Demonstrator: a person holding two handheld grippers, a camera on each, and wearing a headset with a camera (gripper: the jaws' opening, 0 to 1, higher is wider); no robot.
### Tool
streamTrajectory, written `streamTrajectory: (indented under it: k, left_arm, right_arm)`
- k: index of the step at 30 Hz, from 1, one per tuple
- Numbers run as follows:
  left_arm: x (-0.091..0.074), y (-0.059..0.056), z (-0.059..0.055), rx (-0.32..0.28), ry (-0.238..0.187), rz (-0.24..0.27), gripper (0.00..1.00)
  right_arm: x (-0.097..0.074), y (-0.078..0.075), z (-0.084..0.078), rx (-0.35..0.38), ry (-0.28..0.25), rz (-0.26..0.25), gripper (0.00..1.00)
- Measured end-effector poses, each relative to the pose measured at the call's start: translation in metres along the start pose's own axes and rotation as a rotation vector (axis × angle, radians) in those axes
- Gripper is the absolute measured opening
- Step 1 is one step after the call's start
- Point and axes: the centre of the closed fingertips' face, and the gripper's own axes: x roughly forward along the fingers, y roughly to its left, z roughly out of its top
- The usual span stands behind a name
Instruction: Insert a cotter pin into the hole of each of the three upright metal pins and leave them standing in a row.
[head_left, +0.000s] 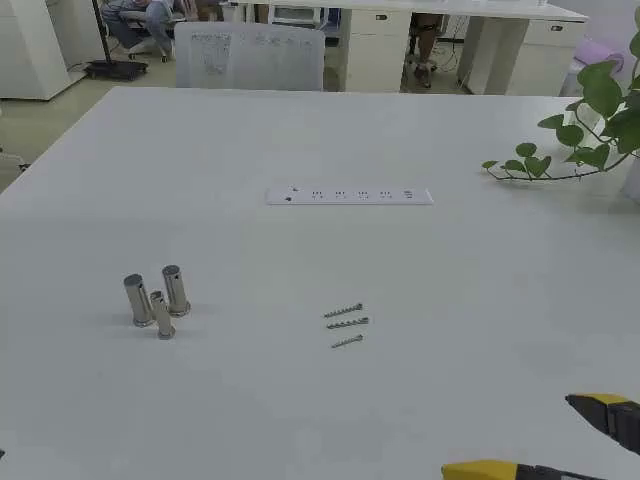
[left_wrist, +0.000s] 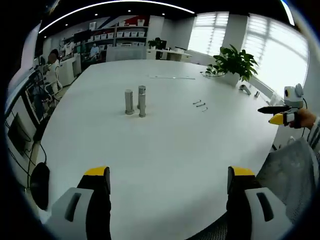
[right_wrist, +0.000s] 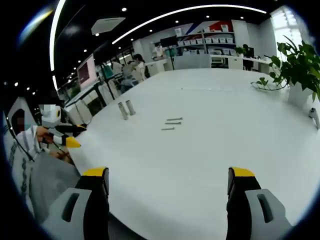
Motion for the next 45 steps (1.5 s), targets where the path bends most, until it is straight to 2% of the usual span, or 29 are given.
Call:
streamTrajectory:
  k: [6,15,20,29,38,45]
  left_arm:
    - [0.002,0.003,0.002,0.009,-0.003,0.002,0.9]
    - [0.004,0.003,0.004,0.003,-0.021,-0.003,0.89]
    - [0.004,0.004,0.002,-0.006,-0.023,0.006,0.89]
    - [-0.002,0.007,-0.006,-0.013,-0.013,0.018,0.89]
    - [-0.004,0.013,-0.008,-0.025,-0.012,0.032,0.88]
    - [-0.003,0.01,-0.005,-0.02,-0.02,0.025,0.88]
  right_arm:
    - [-0.006,-0.006,-0.002,0.007,0.001,-0.03,1.0]
    - [-0.01,-0.007,-0.003,0.044,-0.021,-0.036,0.99]
    - [-0.004,0.0,-0.013,0.001,0.03,-0.022,0.99]
    - [0.009,0.012,-0.02,-0.018,0.062,0.019,0.99]
    - [0.011,0.012,-0.014,-0.051,0.06,0.017,0.99]
    - [0.01,0.011,-0.012,-0.054,0.057,0.011,0.99]
